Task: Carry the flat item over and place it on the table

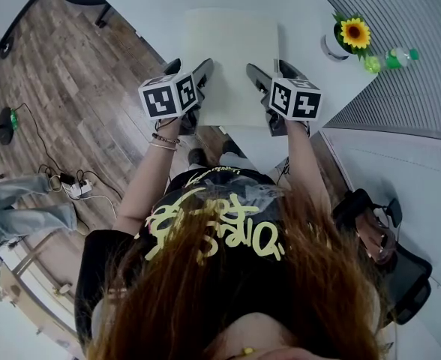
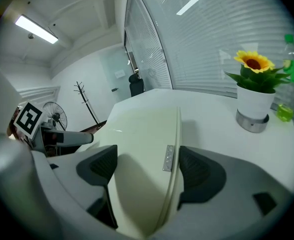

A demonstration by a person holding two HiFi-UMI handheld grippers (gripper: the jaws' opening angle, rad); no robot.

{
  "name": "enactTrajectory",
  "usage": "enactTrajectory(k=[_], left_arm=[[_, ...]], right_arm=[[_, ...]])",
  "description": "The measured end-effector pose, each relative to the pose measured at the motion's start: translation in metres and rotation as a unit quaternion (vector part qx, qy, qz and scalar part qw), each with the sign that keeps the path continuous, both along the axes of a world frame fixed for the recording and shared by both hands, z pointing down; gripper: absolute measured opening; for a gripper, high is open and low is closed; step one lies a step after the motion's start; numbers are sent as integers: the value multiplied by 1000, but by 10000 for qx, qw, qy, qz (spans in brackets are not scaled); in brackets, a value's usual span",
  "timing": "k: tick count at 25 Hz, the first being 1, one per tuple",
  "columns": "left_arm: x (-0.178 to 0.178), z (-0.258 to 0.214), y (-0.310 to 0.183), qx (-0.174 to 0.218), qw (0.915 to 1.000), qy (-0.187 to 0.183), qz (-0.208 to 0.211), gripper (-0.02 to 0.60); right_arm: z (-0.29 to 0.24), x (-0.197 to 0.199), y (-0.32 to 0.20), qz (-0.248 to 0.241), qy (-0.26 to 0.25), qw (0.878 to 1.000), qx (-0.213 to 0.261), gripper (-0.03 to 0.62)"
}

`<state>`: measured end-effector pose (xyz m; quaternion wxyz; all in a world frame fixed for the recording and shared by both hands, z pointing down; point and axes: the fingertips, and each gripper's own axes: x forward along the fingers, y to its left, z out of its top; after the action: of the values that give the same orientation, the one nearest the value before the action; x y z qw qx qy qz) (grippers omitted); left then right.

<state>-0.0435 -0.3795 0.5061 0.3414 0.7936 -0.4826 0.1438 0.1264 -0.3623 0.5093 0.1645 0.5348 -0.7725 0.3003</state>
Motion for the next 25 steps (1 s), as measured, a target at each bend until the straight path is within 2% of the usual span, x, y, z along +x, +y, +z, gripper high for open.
enactTrajectory(k=[8, 16, 25], left_arm=[[-8, -16, 2, 413, 9991, -112, -23, 360], [-13, -53, 4, 1008, 9947, -193, 19, 360], [-8, -110, 11, 1586, 9873, 82, 98, 360]], right_arm=[[-17, -2, 5, 79, 194, 9985, 513, 373], [-66, -4, 9, 241, 178, 9915, 1268, 373], [-125, -10, 16, 179, 196, 9789, 2026, 373]])
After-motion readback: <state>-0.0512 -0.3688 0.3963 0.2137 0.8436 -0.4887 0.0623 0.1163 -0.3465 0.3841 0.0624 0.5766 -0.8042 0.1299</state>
